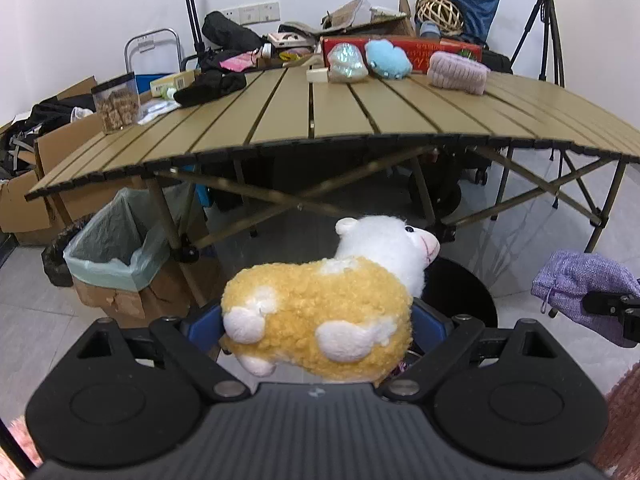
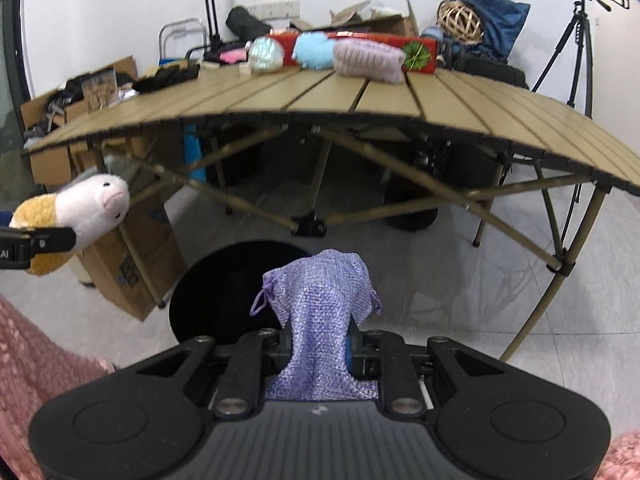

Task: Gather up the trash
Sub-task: 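Carry the plush sheep and lavender sachet down over the black bin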

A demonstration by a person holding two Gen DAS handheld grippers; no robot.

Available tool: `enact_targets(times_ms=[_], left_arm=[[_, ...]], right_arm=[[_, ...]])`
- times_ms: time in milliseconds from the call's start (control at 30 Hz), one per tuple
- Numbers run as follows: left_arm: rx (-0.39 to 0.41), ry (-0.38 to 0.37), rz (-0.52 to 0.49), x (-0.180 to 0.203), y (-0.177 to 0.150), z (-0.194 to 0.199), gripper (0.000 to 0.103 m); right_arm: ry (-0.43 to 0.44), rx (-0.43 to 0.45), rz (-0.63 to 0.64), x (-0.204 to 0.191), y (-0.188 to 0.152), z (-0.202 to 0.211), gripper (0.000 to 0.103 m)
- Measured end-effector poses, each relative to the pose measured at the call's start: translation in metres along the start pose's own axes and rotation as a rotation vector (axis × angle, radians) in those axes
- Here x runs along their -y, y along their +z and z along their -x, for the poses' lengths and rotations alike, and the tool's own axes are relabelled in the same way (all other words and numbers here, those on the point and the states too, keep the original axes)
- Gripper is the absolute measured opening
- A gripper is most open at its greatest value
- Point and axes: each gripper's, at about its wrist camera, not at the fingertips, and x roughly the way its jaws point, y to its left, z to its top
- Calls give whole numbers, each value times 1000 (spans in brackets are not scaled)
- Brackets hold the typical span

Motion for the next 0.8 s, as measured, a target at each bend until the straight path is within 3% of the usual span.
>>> enact_targets(times_ms=[367,800], left_arm=[[-74,36,12,-6,-18,-19,94],[-130,70,32,-16,-24,-37,94]], right_arm=[[-1,-105,33,-13,-15,-21,18],[44,-133,71,-31,-9,-51,18]])
